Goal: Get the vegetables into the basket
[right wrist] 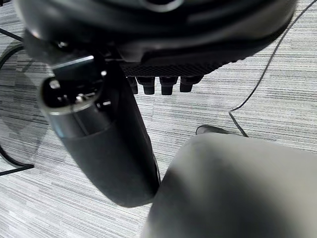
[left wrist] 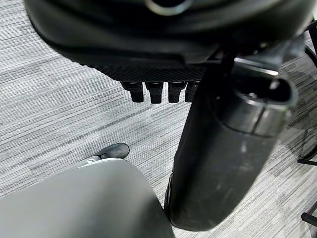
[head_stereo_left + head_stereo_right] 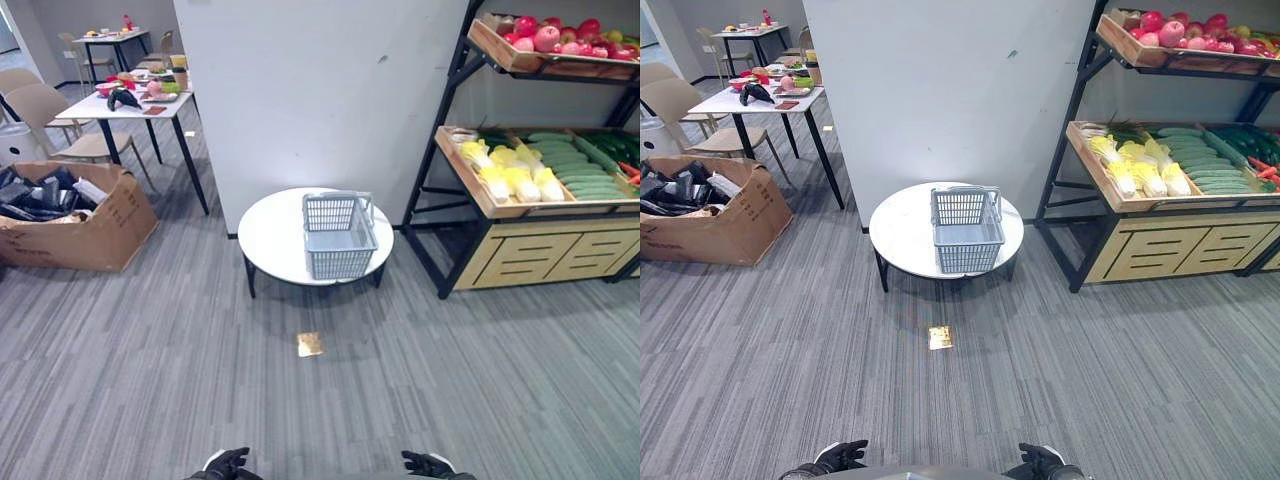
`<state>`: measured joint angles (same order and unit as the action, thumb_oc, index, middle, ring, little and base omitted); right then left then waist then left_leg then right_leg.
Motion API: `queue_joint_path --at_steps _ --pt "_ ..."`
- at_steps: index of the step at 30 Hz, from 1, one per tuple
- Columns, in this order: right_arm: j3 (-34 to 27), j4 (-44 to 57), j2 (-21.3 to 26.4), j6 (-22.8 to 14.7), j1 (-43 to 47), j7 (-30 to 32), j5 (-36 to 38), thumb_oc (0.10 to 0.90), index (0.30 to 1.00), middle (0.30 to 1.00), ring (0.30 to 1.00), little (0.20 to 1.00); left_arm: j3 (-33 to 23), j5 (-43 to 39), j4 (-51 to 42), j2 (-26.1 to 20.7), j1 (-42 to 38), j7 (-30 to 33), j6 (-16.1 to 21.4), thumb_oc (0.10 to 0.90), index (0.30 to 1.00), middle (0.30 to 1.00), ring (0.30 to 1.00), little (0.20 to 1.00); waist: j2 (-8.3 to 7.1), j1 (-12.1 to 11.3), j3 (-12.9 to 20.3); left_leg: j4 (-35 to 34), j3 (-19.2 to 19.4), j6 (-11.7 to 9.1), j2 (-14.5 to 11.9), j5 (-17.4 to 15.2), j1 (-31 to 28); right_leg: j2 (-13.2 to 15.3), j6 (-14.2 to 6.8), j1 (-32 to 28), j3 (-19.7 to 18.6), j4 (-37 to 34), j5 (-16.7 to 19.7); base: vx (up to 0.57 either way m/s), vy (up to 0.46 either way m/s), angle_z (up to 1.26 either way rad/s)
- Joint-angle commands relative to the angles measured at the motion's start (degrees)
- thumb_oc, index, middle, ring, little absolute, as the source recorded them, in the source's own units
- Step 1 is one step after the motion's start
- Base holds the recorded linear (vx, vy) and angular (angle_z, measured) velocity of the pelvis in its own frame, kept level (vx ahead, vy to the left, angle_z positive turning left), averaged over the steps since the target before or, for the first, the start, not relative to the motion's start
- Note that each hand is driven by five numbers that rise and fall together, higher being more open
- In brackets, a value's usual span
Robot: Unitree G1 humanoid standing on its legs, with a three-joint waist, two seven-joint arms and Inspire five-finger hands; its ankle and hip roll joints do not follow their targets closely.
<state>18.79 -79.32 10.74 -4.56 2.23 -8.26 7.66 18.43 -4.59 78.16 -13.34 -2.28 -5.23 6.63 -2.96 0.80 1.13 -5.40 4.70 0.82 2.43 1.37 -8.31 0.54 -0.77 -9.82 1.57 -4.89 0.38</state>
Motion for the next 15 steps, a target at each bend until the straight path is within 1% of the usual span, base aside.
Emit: queue_joint_path --at_steps 1,8,10,11,12,13,14,15 --pt "1.7 -5.0 1.4 0.4 1.4 -0.5 -0.5 0.9 1.0 1.0 1.0 1.0 0.7 -0.2 3.8 3.3 -2.0 -0.4 0.5 0.9 1.0 1.0 1.0 1.0 1.39 -1.0 -0.2 0.4 4.9 2.1 1.0 -6.1 -0.4 1.9 -4.4 2.2 1.9 0.4 0.9 0.04 0.081 -0.05" --pt "1.4 -4.7 1.6 0.4 1.8 -0.4 0.1 0.9 1.0 1.0 1.0 1.0 0.7 -0.1 3.6 2.9 -2.6 -0.2 0.6 0.9 1.0 1.0 1.0 1.0 1.54 -1.2 -1.4 0.4 4.8 3.2 1.5 -6.3 -0.5 2.4 -4.8 3.9 1.2 3.9 0.2 0.04 0.104 -0.06" --pt "1.3 -4.5 1.8 0.3 2.2 -0.3 0.6 0.9 1.0 1.0 1.0 1.0 0.8 -0.4 3.1 2.9 -3.0 -0.1 0.7 0.9 1.0 1.0 1.0 1.0 1.66 -1.2 -2.2 0.4 4.6 3.7 1.7 -6.3 -0.6 2.6 -4.9 5.3 0.9 7.2 -0.5 0.04 0.163 -0.08" --pt "1.3 -4.2 2.0 0.3 2.5 -0.1 0.7 0.9 1.0 1.0 1.0 1.0 1.2 -0.3 2.9 2.9 -3.2 -0.2 0.8 0.9 1.0 1.0 1.0 1.0 1.64 -1.1 -3.0 1.3 4.5 4.3 1.8 -6.8 -0.3 2.7 -5.1 7.2 0.7 11.4 -1.1 0.02 0.142 -0.14" --pt "1.3 -4.2 2.0 0.3 2.5 -0.1 0.7 0.9 1.0 1.0 1.0 1.0 1.2 -0.3 2.9 2.9 -3.2 -0.2 0.8 0.9 1.0 1.0 1.0 1.0 1.63 -1.1 -3.0 1.3 4.5 4.3 1.8 -6.8 -0.3 2.7 -5.1 7.3 0.7 11.6 -1.2 0.02 0.222 -0.16" --pt "1.4 -3.7 2.0 0.0 2.8 0.2 1.3 0.9 1.0 1.0 1.0 1.0 1.1 -0.3 2.6 2.4 -3.4 0.0 0.9 0.9 1.0 1.0 1.0 1.0 1.27 -1.2 -4.6 2.2 4.7 5.1 2.0 -7.4 -0.2 3.0 -5.5 11.2 0.5 19.2 -0.3 0.0 0.125 -0.12" --pt "1.4 -3.7 2.0 0.0 2.8 0.2 1.3 0.9 1.0 1.0 1.0 1.0 1.1 -0.3 2.6 2.4 -3.4 0.0 0.9 0.9 1.0 1.0 1.0 1.0 1.25 -1.2 -4.6 2.2 4.7 5.1 2.0 -7.4 -0.1 3.0 -5.5 11.3 0.5 19.3 -0.4 0.01 0.172 -0.21" --pt "1.1 -3.4 2.0 -0.1 2.9 0.4 1.9 0.9 1.0 1.0 1.0 1.0 0.8 -0.5 2.6 2.2 -3.6 0.2 0.9 0.9 1.0 1.0 1.0 1.0 1.0 -1.2 -5.2 2.6 4.9 5.4 2.2 -7.6 -0.2 3.4 -5.8 12.7 0.5 22.3 0.6 0.02 0.086 -0.21"
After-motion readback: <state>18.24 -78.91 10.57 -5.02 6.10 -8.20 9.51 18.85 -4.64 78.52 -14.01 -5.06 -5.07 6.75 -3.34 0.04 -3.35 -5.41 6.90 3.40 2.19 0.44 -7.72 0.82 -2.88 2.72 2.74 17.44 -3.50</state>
